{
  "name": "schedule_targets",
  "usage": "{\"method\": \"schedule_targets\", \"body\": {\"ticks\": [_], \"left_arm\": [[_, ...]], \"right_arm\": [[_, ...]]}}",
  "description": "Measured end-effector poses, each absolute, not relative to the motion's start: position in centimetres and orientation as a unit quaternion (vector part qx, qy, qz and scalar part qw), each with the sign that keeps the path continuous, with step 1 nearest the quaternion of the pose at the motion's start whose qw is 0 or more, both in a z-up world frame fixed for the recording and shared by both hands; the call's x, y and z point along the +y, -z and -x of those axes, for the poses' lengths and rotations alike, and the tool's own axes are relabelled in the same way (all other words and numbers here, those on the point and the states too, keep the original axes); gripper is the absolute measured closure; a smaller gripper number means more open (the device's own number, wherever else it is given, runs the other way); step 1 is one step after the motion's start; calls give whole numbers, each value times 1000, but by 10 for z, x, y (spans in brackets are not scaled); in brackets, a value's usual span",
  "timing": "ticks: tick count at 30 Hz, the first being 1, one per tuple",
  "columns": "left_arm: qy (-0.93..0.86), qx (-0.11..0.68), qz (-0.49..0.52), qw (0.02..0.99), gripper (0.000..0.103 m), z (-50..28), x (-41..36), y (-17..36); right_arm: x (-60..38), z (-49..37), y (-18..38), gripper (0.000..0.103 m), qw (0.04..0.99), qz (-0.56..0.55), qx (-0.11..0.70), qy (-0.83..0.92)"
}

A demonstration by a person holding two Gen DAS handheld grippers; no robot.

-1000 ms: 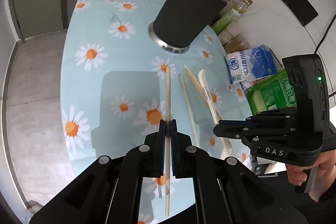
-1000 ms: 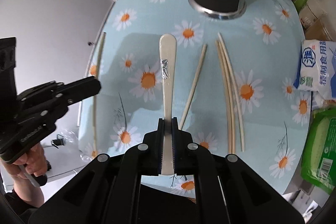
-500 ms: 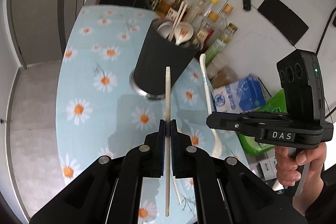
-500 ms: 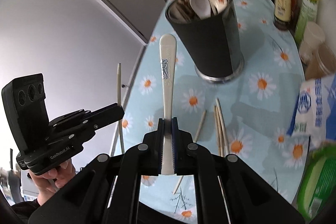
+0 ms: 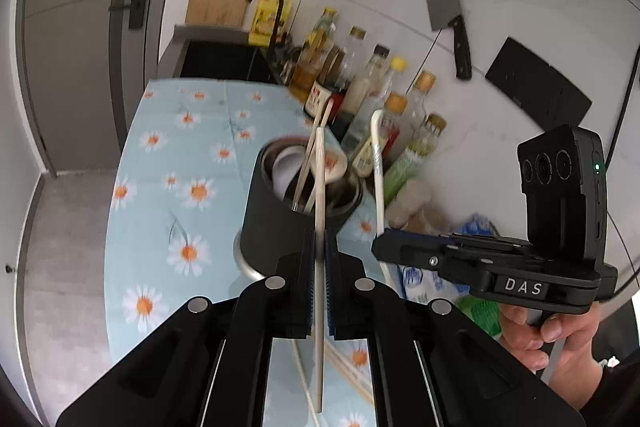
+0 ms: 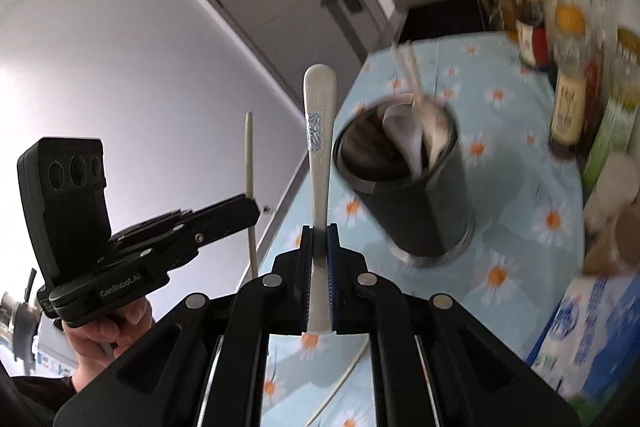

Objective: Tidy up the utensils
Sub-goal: 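Lift the chopstick and spoon and carry both over the black holder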

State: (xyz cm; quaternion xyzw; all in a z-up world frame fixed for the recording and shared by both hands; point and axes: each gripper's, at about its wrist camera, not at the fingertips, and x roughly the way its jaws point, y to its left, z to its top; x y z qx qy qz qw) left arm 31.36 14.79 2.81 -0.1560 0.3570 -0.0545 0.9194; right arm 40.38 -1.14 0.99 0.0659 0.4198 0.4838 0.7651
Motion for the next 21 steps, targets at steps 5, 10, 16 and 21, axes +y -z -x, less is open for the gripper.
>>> {"method": "schedule_targets", "body": {"ticks": [5,10,16,21], "left_arm": [[53,312,144,938,99,-332,147,-49],[46,271,153,949,99,-346,155,-64],[42,227,148,962,99,-363,161,-82],[40,191,140,971,99,-374,163,-92]], "right_arm": [[-18,-414,-33,95,795,-73,346,-493],[-23,-424,-46,95,803,-98,305,-502],[-15,-447,-38,95,815,-102,279,-498],[-9,-462,-31,95,812,-113,271,-505]]}}
